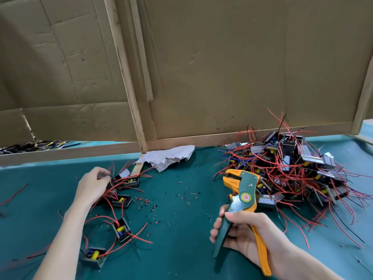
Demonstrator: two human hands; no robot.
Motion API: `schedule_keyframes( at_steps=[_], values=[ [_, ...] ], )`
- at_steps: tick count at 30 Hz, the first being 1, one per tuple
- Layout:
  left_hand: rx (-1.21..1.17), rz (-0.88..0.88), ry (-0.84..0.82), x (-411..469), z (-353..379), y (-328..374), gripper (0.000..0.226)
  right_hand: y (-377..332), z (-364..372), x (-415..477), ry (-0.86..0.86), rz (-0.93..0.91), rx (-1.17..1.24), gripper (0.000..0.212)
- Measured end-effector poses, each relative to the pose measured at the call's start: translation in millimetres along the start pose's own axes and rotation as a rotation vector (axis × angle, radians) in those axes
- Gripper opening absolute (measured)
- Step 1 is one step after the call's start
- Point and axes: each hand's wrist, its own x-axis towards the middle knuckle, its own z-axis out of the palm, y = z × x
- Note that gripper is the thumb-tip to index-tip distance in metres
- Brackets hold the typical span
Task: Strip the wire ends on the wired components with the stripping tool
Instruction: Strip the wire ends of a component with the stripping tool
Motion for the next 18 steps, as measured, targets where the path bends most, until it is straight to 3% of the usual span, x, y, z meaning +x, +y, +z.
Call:
schedule_keyframes(
  at_steps=[3,10,14,18],
  values=[
    [-0.034,-0.026,0.023,-1.1,2.5,-0.7,0.037,-0.5,1.0,-0.3,-0.006,0.007,0.010,0.024],
    [0.055,-0.121,-0.159,6.4,-4.1,-5.9,0.021,-1.6,2.8,-0.8,-0.015,0.020,0.029,0.025],
    [0.216,-0.070,0.060,1.9,-10.1,4.1,0.021,-1.3,3.2,-0.5,-0.009,0.015,0.033,0.024],
    [0.105,0.147,0.334,-7.6,-22.1,43.8,0.015,-1.4,2.9,-1.4,-0.011,0.017,0.043,0.025]
  ],
)
